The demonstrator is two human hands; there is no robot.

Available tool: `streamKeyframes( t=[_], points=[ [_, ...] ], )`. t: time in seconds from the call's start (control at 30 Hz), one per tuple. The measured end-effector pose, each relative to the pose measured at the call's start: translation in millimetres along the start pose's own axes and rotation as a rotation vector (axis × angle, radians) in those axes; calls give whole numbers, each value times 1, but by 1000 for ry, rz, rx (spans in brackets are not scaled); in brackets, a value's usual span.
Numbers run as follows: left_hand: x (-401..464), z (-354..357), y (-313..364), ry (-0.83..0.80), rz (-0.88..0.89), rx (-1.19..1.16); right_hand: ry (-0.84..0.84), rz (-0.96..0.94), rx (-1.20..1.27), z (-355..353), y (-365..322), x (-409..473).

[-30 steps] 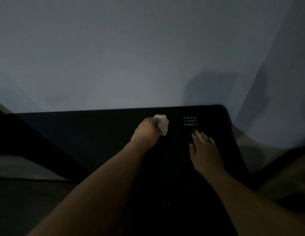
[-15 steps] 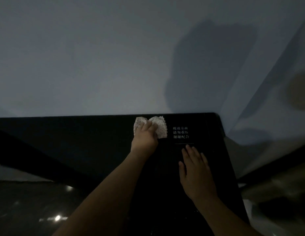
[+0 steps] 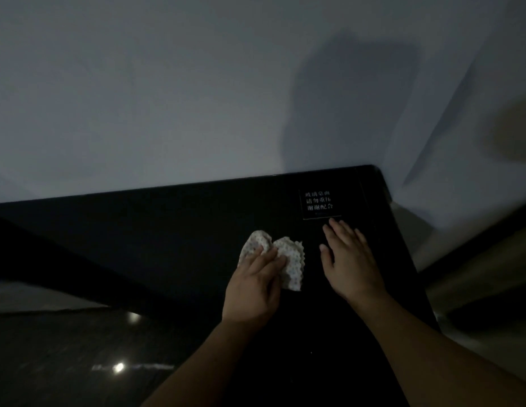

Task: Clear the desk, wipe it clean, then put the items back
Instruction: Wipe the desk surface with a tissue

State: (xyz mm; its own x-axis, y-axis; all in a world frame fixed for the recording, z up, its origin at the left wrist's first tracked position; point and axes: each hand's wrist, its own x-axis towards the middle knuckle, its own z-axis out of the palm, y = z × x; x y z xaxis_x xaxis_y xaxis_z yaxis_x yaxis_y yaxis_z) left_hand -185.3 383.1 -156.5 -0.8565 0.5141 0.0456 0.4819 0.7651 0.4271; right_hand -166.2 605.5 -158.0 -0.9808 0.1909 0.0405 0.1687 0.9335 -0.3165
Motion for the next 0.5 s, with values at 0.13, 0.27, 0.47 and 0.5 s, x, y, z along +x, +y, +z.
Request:
streamKeyframes(
  t=[0.13,0.27,0.47,0.5],
  points=[
    [6,-1,1,11,15,-3,7,-7,3,0,1,1],
    [7,2,0,27,21,-4,24,-1,-14,3,0,0],
    [4,5,6,-22,-23,-34,-12,13,-40,0,-4,-1],
    [-2,4,11,-44,-48,-51,-35,18,-34,-2,-5,-1]
  ],
)
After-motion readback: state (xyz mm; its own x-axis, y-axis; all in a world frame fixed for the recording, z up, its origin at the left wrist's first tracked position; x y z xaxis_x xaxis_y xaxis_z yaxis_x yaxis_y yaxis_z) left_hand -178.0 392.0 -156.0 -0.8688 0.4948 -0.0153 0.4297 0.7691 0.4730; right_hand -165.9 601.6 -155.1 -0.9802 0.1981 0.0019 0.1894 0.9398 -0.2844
